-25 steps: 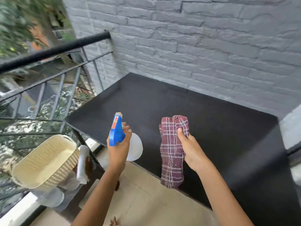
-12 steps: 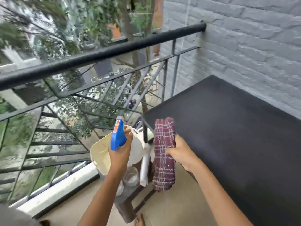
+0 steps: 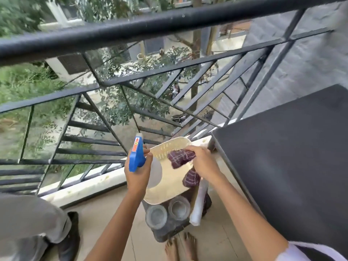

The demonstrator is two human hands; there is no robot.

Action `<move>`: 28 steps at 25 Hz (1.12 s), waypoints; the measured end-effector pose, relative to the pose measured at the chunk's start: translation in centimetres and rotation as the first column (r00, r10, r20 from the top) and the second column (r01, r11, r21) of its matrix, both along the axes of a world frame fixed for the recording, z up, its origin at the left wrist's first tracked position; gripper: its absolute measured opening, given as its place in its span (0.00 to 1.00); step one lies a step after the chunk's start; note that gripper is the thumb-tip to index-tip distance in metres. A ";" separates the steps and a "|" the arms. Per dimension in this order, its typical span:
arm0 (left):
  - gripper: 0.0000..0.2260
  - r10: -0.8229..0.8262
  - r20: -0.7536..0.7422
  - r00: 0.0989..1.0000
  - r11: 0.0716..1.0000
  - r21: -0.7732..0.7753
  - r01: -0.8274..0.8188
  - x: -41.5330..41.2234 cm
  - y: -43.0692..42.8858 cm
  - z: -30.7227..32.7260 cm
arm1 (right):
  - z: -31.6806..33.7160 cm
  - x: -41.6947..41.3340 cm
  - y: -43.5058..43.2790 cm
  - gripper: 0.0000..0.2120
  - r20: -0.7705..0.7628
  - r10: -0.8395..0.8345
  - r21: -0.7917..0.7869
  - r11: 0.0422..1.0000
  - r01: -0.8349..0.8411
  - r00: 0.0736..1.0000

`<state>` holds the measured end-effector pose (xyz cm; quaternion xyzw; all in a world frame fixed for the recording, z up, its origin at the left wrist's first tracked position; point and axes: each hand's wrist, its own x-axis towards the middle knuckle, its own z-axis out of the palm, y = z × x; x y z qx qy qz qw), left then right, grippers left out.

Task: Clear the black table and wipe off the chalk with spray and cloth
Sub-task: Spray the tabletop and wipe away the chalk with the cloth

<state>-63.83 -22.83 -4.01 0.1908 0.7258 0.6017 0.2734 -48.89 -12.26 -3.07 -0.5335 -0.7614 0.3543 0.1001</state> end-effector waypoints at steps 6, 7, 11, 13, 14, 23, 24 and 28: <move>0.09 0.036 0.009 0.999 0.998 -0.061 -0.035 -2.0 1.8 -5.7 | -7.7 -2.5 3.1 0.21 -0.227 -0.205 -0.291 0.947 0.134 0.952; 0.11 0.028 0.005 1.000 0.997 -0.068 -0.028 -2.2 2.1 -6.7 | -9.0 -2.7 3.1 0.18 -0.283 -0.266 -0.371 0.916 0.150 0.922; 0.15 0.005 -0.048 0.999 0.988 -0.155 -0.012 -3.0 3.3 -11.2 | -14.1 -4.1 3.6 0.05 -0.411 -0.573 -0.593 0.759 0.270 0.709; 0.19 -0.007 -0.126 0.992 0.982 -0.190 -0.017 -3.4 3.7 -13.5 | -16.6 -5.0 4.1 0.12 -0.420 -0.709 -0.728 0.636 0.257 0.566; 0.20 -0.011 -0.163 0.987 0.979 -0.202 -0.023 -3.6 3.8 -14.5 | -17.8 -5.4 4.3 0.15 -0.393 -0.769 -0.789 0.564 0.245 0.504; 0.18 -0.014 -0.197 0.980 0.990 -0.137 -0.014 -1.8 3.3 -19.1 | -22.9 -6.1 3.9 0.12 0.140 -0.435 -0.281 0.844 0.457 0.890; 0.18 -0.021 -0.192 0.981 0.990 -0.144 -0.007 -1.8 3.3 -19.4 | -23.1 -6.1 3.9 0.10 0.186 -0.368 -0.226 0.886 0.404 0.911; 0.23 -0.062 -0.148 0.987 0.980 -0.198 0.032 -2.1 3.4 -20.0 | -23.7 -5.6 4.1 0.13 0.323 -0.221 -0.173 0.942 0.287 0.920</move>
